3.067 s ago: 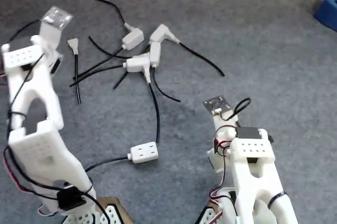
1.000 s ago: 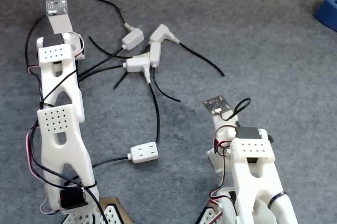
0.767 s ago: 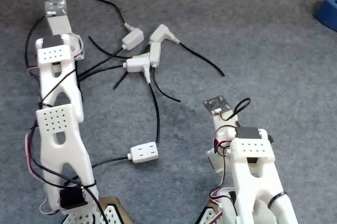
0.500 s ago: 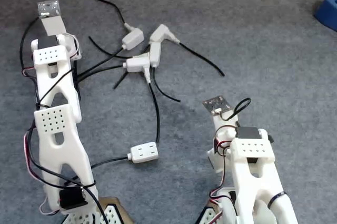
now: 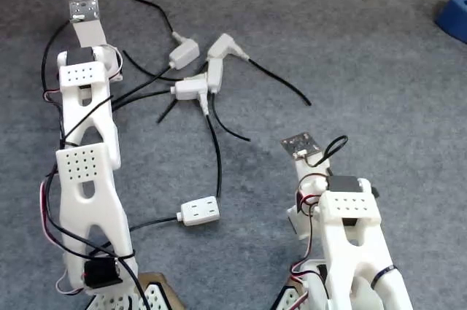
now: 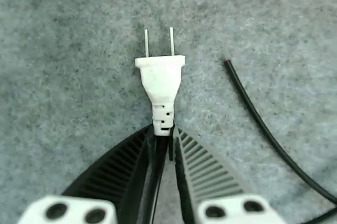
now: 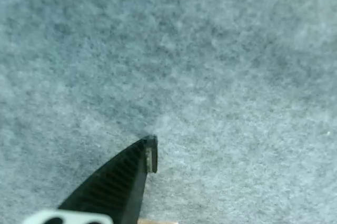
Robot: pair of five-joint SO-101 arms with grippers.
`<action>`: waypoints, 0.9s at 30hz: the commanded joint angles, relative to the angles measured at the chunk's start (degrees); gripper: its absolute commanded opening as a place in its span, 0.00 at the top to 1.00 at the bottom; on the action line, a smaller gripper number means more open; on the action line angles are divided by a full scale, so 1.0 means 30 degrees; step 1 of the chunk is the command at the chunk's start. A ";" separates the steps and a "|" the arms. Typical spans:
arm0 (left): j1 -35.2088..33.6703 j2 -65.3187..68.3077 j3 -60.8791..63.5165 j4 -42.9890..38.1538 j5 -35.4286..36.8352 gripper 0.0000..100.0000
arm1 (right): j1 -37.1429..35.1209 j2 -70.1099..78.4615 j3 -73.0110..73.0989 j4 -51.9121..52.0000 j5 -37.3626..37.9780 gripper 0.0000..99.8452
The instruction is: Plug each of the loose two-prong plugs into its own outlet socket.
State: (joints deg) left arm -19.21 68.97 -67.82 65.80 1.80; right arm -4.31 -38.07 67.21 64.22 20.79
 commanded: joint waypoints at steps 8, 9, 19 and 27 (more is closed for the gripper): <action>0.1773 -0.0777 -0.7751 0.5714 -0.1817 0.99 | 0.0073 -0.0220 -0.0044 -0.0220 0.0088 0.39; 0.2154 -0.0777 -0.8396 0.6623 -0.2198 0.99 | 0.0161 -0.0220 -0.0044 -0.0220 0.0088 0.39; 0.6315 -0.1509 -0.8864 1.1956 -0.5978 1.00 | 0.4410 -0.0366 -0.0366 -0.0103 0.0059 0.39; 1.1150 -0.3707 -0.4615 1.1985 -0.7560 1.00 | 0.7311 -0.0249 -0.1392 -0.0190 0.0205 0.39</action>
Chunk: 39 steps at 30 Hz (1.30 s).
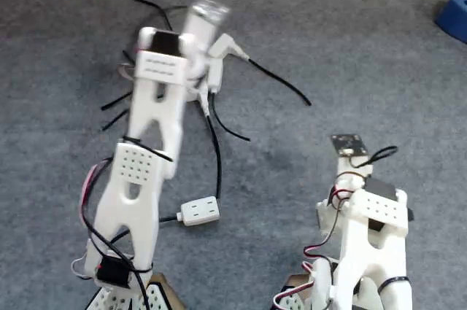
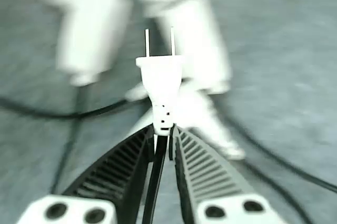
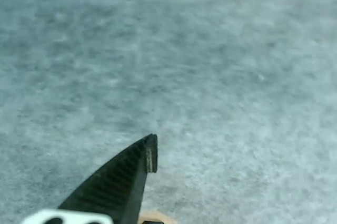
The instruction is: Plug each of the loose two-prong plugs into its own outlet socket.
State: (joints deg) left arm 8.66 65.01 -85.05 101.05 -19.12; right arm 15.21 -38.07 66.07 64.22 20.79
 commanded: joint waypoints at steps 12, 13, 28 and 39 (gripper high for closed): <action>0.9011 -0.8982 1.0769 0.0205 -0.0645 1.00 | 0.2359 -0.0249 -0.1451 -0.0220 0.0234 0.39; 0.9421 -0.9128 1.1121 0.0205 -0.0645 1.00 | 0.2447 -0.0249 -0.1480 -0.0220 0.0234 0.39; 1.3553 -0.9392 1.1590 0.0234 0.0733 1.00 | 0.3560 -0.0249 -0.1480 -0.0747 0.0205 0.39; 1.4344 -0.9392 1.2381 0.0234 0.0733 0.99 | 0.8044 -0.0220 -0.2652 -0.0923 0.0996 0.39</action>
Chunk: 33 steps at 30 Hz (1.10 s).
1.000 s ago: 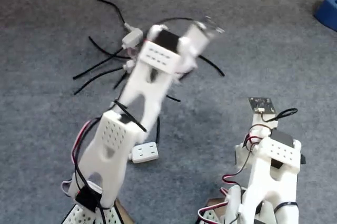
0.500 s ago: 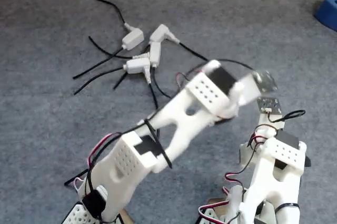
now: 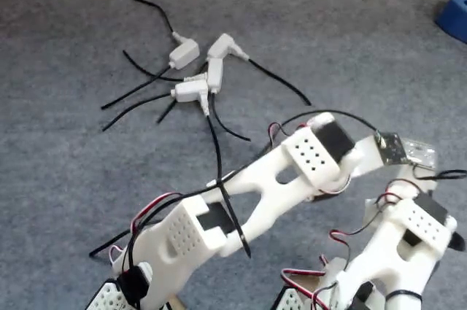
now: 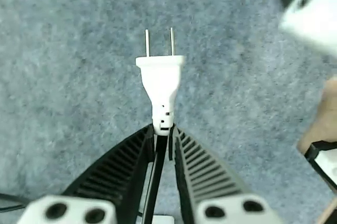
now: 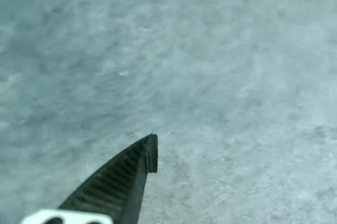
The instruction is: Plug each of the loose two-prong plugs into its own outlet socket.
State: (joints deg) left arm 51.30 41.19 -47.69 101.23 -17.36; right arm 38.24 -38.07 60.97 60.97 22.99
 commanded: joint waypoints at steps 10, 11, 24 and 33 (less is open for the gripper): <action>-0.3473 -0.1392 0.0220 0.0147 0.1524 0.83 | -0.0718 -0.0220 -0.0777 0.0132 0.0264 0.39; -0.3824 -0.1421 0.0220 0.0147 0.1495 0.83 | -0.0718 -0.0220 -0.0777 0.0132 0.0264 0.39; -1.5927 -0.1304 -0.3267 0.0147 0.3223 0.83 | -1.0945 -0.0190 -0.1070 0.3033 -0.3985 0.39; -1.7978 -0.1304 -0.1538 0.0147 0.1553 0.83 | -1.5165 -0.0396 -0.3414 0.5260 -1.0872 0.39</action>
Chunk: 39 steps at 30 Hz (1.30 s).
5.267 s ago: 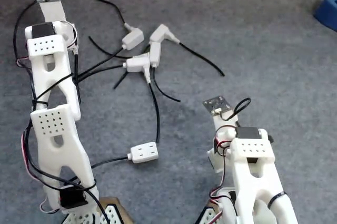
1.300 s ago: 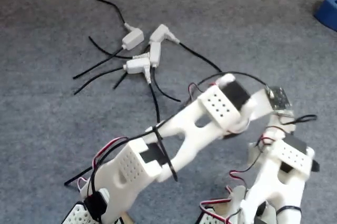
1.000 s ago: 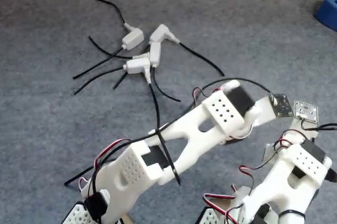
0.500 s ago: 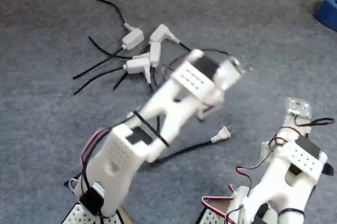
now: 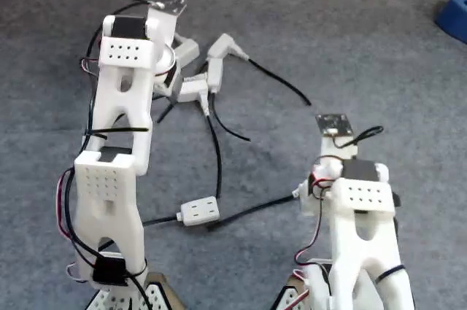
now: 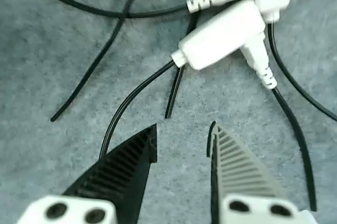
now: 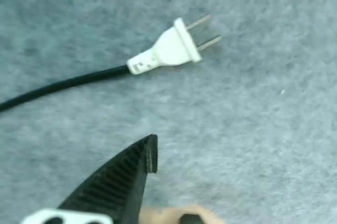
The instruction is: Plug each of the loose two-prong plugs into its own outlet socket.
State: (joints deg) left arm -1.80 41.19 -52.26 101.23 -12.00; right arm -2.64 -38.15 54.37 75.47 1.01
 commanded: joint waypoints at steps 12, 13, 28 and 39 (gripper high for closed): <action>-0.0337 -0.1304 0.0073 0.0147 -0.0176 0.83 | -0.3531 -0.0220 0.0484 -0.6110 -1.8520 0.39; -0.0337 -0.1304 0.0073 0.0147 -0.0176 0.83 | -0.3560 -0.0366 0.1392 -0.7370 -1.8549 0.39; -0.0308 -0.1275 0.0103 0.0117 -0.0176 0.83 | -0.3824 -0.0220 0.3414 -1.1560 -1.9868 0.39; -0.0337 -0.1275 0.0103 0.0176 -0.0176 0.83 | -0.3443 -0.0190 0.1685 -1.1795 -1.9810 0.39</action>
State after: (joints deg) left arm -2.15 41.19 -51.74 101.23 -12.18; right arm -13.71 -38.15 62.20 41.45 -57.98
